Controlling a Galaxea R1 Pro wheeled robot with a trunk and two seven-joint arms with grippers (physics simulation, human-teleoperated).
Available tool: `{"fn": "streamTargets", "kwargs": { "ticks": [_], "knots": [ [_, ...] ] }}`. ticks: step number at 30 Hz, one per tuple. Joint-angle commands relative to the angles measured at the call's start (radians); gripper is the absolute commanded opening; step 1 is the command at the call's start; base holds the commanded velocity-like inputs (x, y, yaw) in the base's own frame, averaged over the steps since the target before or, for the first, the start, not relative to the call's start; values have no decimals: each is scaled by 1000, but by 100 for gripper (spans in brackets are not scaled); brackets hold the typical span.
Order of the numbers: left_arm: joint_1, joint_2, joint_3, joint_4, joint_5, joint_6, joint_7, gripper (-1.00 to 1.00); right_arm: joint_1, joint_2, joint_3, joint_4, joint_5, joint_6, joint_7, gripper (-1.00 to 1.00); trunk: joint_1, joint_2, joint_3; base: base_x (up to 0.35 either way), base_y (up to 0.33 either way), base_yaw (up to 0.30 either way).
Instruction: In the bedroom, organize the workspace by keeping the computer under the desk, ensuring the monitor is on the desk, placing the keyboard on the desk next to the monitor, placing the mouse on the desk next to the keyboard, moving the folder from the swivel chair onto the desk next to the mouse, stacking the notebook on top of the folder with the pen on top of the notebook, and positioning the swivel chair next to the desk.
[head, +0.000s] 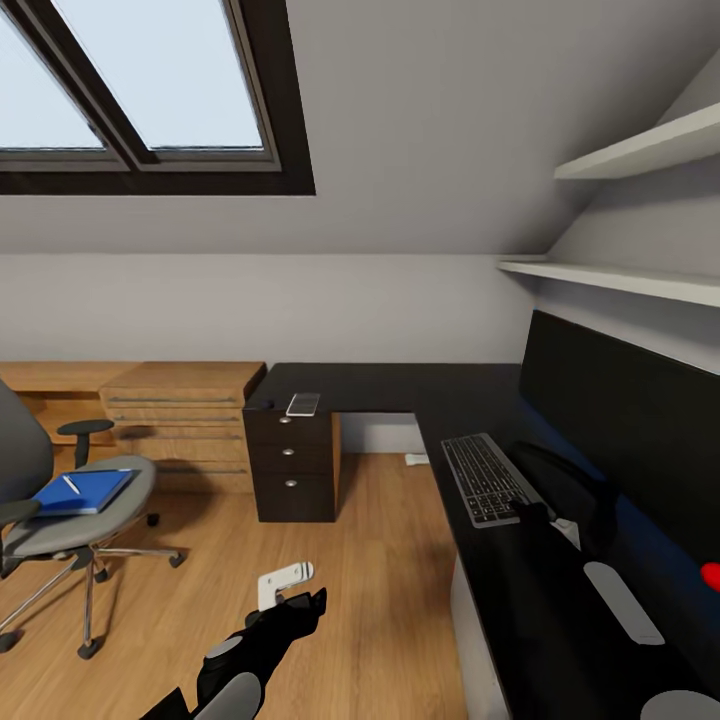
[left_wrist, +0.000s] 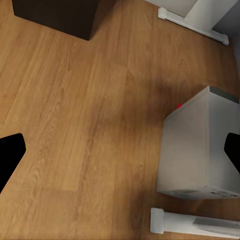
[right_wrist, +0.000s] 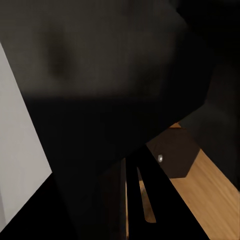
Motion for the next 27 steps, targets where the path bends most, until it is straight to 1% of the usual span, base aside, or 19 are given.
{"fn": "streamTargets", "kwargs": {
  "ticks": [1,14,27],
  "knots": [
    [-1,1,-2,-1,3,3,6,100,-1,0,-2,-1,-8,5,-2,-100,4,-8,-4,0,0,0],
    [-1,1,-2,-1,3,3,6,100,-1,0,-5,-1,-9,5,-11,-100,54,-99,-45,0,0,0],
    [-1,7,2,13,4,3,6,100,-1,0,-9,-1,-14,8,-6,-100,54,-99,-45,0,-6,0]
  ]
}}
